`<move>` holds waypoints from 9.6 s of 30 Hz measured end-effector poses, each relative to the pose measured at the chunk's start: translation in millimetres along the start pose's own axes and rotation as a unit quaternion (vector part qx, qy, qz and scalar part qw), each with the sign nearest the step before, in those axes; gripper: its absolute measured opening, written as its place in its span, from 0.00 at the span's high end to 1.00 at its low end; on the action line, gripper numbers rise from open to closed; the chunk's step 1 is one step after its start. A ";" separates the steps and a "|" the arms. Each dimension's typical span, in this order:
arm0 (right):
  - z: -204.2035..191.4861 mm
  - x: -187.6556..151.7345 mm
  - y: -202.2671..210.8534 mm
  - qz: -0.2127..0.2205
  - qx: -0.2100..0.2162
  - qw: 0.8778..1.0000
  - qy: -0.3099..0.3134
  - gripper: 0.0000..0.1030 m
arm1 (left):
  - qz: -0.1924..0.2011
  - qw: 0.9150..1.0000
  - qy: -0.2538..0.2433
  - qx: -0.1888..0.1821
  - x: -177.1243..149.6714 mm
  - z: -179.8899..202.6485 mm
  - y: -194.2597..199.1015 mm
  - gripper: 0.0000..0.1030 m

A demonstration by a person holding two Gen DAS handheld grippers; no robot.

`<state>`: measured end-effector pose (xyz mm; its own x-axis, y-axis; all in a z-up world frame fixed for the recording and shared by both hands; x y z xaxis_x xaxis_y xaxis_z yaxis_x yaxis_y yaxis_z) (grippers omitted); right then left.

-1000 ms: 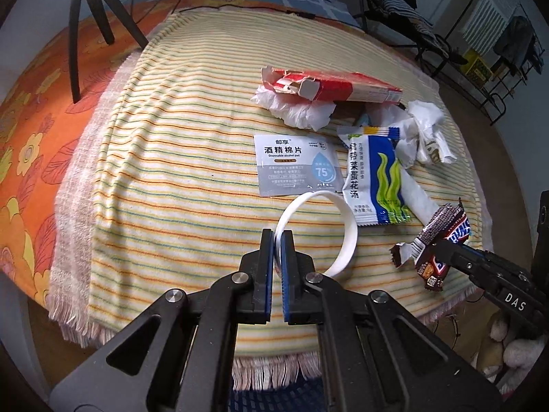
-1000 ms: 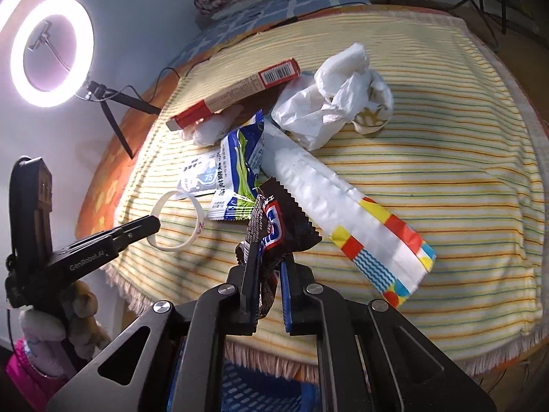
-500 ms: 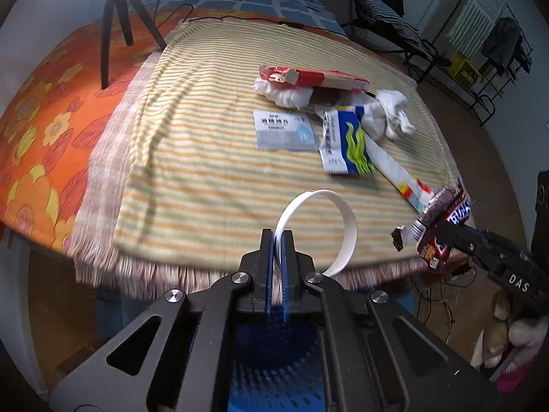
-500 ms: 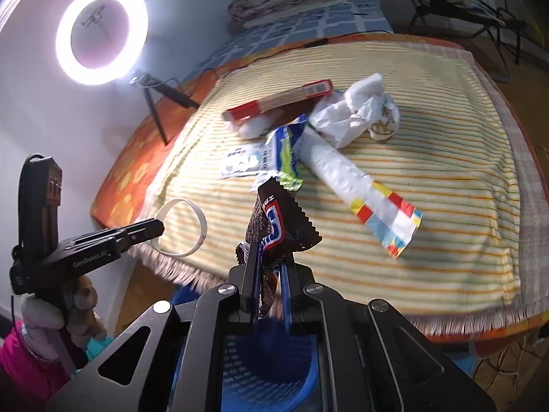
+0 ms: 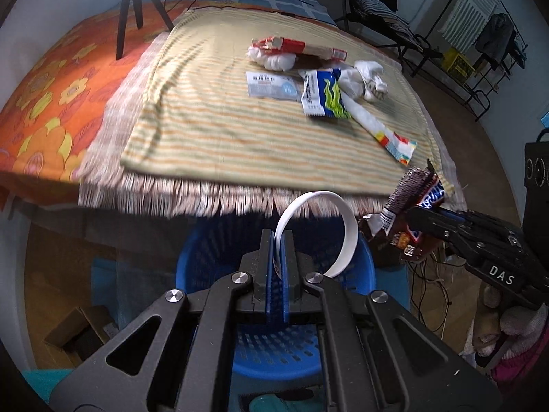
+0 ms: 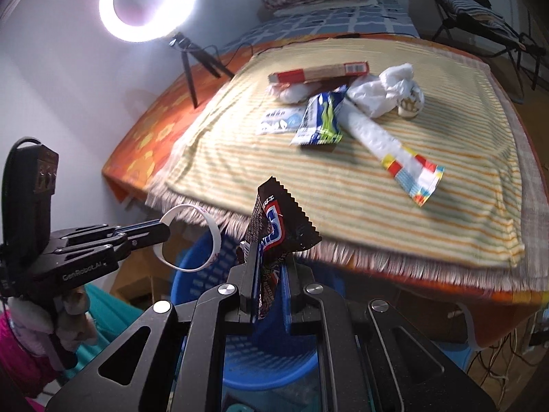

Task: Collect trash
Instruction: 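Carry both items over the blue basket and open both tools to drop them, then grasp the blue-green soup packet with the left tool while the right tool grasps the white strip, then carry the packet and strip over the blue basket and open both tools, then move both tools back over the bed toward the remaining trash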

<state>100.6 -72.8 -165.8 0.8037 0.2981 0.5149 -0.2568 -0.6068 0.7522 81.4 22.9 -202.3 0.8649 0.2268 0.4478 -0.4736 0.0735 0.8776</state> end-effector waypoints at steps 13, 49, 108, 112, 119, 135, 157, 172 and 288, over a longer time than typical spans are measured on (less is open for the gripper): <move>-15.9 -40.9 -22.2 -0.044 0.005 0.999 0.014 0.92 | -0.045 0.998 0.021 0.025 -49.8 -14.0 -21.7 0.98; 0.7 -59.1 -44.6 -0.081 -0.022 0.996 -0.011 0.46 | -0.073 0.995 0.035 0.060 -60.9 -28.2 -43.4 0.50; 120.0 84.1 -43.9 -0.043 -0.039 0.998 0.010 0.39 | -0.068 0.995 0.045 -0.048 169.4 58.5 -141.8 0.33; 122.9 88.2 -52.1 -0.051 -0.041 0.998 0.019 0.39 | -0.069 0.996 0.038 -0.038 178.7 61.0 -152.0 0.33; 126.7 97.3 -66.5 -0.059 -0.040 0.997 0.024 0.39 | -0.059 0.998 0.014 -0.020 187.8 66.1 -159.9 0.38; 119.7 103.6 -89.9 -0.076 -0.048 0.995 0.045 0.59 | -0.048 0.999 -0.009 -0.011 185.0 71.7 -159.4 0.50; 100.2 84.6 -64.0 -0.052 -0.024 0.998 0.027 0.94 | -0.014 1.000 -0.017 -0.007 154.1 47.1 -101.6 0.56; 64.7 68.4 -26.9 -0.025 -0.001 0.999 0.036 0.94 | 0.008 1.000 -0.015 -0.007 112.3 31.0 -48.9 0.56; 96.3 33.3 9.0 -0.001 -0.055 0.995 -0.077 0.39 | -0.041 0.999 0.018 0.009 71.5 -0.7 -52.9 0.35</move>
<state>176.7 -139.3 -181.4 0.8751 0.1774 0.4503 -0.3057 -0.5187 0.7984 168.2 36.0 -216.8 0.8936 0.2561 0.3686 -0.3985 0.0748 0.9141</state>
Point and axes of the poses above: each gripper's, at about its wrist camera, not at the fingertips, and y roughly against the way its jaws point, z to its right, x to its top, the point moved 7 cm from there along -y, roughly the way its jaws point, and after that the axes turned 4 degrees about x, right-handed, at the moved point
